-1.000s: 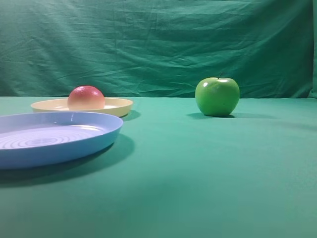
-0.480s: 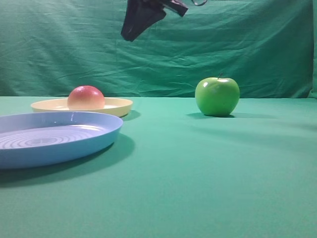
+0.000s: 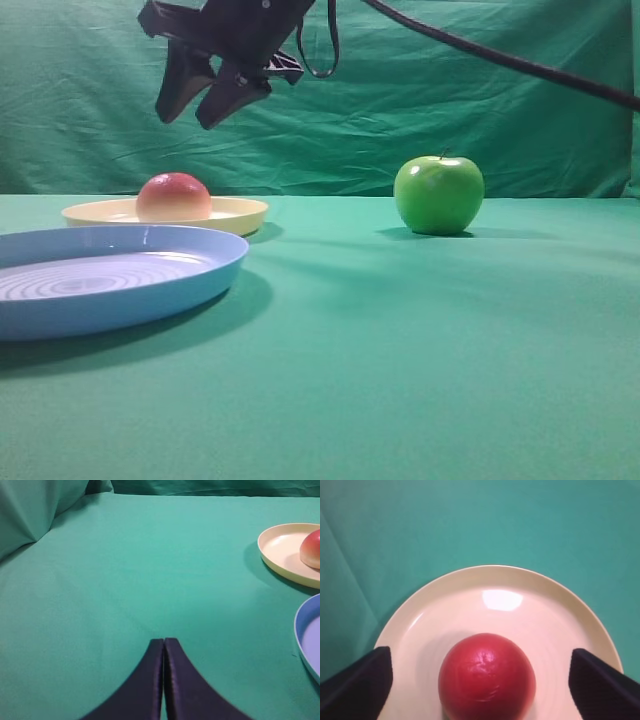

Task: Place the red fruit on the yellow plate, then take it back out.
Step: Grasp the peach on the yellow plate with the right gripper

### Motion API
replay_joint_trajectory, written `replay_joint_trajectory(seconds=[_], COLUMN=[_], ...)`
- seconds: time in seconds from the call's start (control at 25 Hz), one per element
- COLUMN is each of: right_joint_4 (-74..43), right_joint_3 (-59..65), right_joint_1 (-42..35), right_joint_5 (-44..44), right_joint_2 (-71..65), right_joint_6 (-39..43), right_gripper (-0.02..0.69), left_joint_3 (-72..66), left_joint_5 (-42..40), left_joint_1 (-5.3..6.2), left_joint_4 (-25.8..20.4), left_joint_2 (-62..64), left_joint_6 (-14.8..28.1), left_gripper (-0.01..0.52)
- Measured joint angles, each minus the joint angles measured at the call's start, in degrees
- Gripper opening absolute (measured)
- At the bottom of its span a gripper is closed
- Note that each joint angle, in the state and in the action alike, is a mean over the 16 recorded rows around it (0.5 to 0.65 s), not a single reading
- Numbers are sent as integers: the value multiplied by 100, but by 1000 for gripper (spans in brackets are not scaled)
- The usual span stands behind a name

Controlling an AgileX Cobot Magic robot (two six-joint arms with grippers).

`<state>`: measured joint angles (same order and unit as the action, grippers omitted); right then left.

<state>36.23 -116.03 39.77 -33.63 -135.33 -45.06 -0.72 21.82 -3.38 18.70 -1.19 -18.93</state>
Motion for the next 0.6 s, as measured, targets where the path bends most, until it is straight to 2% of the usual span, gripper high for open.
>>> replay_joint_trajectory(seconds=[0.12, 0.28, 0.44, 0.6], right_joint_4=[57, 99, 130, 155], right_joint_3=[0, 0, 0, -6], right_joint_1=[24, 54, 74, 89], right_joint_5=[132, 261, 338, 317], right_joint_2=[-130, -275, -389, -464], right_joint_6=[-88, -213, -322, -411], right_gripper=[641, 620, 555, 445], left_joint_3=[0, 0, 0, 0], left_joint_5=[0, 0, 0, 0], left_joint_1=[0, 0, 0, 0], left_joint_4=[0, 0, 0, 0], left_joint_2=[0, 0, 0, 0], left_joint_6=[0, 0, 0, -1], left_gripper=[0, 0, 0, 0])
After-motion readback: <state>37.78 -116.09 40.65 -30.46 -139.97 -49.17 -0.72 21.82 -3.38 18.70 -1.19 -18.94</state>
